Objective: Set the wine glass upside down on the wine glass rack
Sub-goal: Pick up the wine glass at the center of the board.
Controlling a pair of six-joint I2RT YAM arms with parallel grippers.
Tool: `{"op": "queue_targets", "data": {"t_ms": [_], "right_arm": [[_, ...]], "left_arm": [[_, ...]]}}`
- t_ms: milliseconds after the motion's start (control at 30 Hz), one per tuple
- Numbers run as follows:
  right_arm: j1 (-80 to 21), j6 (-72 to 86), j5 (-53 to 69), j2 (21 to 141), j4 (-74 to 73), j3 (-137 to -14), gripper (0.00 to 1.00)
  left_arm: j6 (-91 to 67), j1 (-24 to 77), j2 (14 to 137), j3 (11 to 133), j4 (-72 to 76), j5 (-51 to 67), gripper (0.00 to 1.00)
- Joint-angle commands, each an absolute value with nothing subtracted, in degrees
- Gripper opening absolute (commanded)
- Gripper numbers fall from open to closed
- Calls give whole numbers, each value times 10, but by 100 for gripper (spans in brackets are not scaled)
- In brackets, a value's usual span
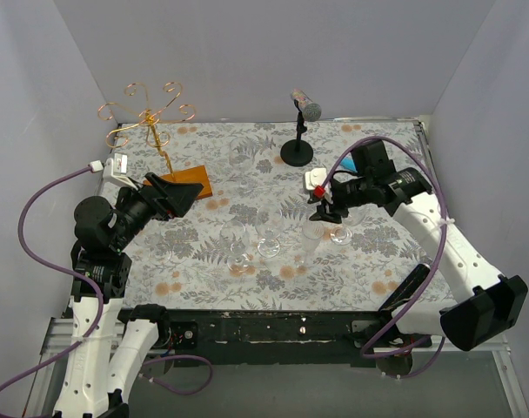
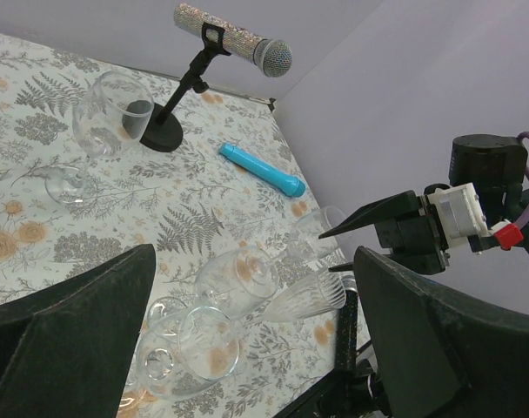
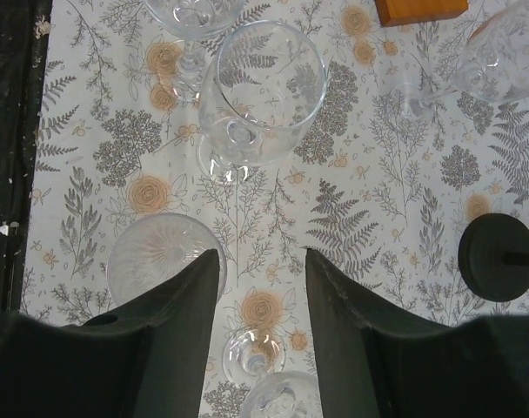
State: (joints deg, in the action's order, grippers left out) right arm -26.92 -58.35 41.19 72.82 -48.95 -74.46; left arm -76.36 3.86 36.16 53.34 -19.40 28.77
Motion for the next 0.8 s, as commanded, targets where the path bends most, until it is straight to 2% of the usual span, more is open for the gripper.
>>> {"op": "queue_targets", "data": {"t_ms": [0,467,767], "right_arm": [[-282,-574,396,730,-491,-746,52],[-294,-578,366,748,-512,-741,45],[-302,-583,360,758,-527,-739,35]], "left_arm": [[-764,37,355,535,-188,295,98],[-763,37,352,534,-188,294,98],[-763,37,350,532,-190,293,98]]}}
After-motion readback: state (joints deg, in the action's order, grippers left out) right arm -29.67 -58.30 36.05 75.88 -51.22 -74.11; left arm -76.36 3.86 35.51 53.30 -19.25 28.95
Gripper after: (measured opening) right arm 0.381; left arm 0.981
